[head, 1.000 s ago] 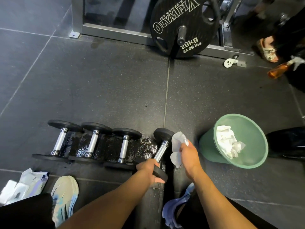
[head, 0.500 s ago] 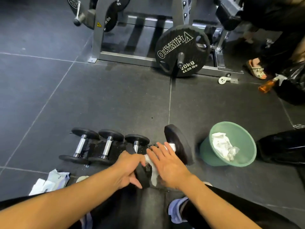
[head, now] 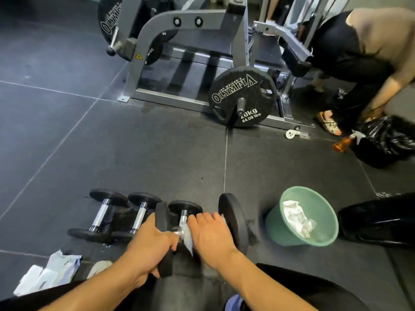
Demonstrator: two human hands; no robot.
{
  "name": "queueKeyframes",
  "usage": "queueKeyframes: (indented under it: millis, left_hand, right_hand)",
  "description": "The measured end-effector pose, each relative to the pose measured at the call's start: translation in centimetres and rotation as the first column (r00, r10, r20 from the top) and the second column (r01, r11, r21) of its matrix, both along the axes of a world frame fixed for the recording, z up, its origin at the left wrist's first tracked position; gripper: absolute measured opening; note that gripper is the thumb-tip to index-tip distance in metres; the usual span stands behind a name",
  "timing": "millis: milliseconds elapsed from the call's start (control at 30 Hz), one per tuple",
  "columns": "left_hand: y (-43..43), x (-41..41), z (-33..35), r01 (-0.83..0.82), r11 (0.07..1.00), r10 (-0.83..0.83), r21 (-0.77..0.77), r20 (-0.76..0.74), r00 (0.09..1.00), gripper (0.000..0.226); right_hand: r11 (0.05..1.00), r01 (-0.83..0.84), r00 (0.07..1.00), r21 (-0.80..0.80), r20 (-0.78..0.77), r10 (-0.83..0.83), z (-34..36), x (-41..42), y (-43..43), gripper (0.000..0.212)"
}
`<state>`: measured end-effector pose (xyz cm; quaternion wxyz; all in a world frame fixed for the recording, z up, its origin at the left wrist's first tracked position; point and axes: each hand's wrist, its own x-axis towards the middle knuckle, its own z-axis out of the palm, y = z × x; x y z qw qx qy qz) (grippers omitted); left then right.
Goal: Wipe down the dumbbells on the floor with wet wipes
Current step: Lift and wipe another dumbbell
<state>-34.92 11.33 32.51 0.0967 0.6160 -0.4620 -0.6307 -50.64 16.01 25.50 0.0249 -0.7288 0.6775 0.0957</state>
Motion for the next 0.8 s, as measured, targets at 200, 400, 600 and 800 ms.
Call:
queueKeyframes:
  millis: [200,400,600,800]
  left_hand:
    - [-1.2,0.3,1.2,0.426,0.856,-0.322,-0.294,0.341,0.883,0.077]
    - [-4.8,0.5,2.4,0.843,0.193,-0.512,-0.502,0.682,0.523,0.088]
    - [-9.5,0.1,5.5,0.621,0.190,-0.732,-0.761,0.311,0.606,0.066]
    - [-9.1,1.8,3.1,0.107,0.762,-0.339,-0.638,-0.253,0.906,0.058]
  right_hand:
    - [0.933,0.296,0.918,0.204,0.209,-0.337,-0.4,1.7,-2.6,0.027]
    - [0.797,0.285,-0.143,0.533,0.845,-0.515,1.9,2.9,-4.7,0.017]
    - [0.731,-0.019,-0.764,0.682,0.462,-0.451,6.1,3.9,-4.8,0.033]
    - [0.804,0.099,-0.848,0.587,0.472,-0.240,9.8,2.9,-4.8,0.048]
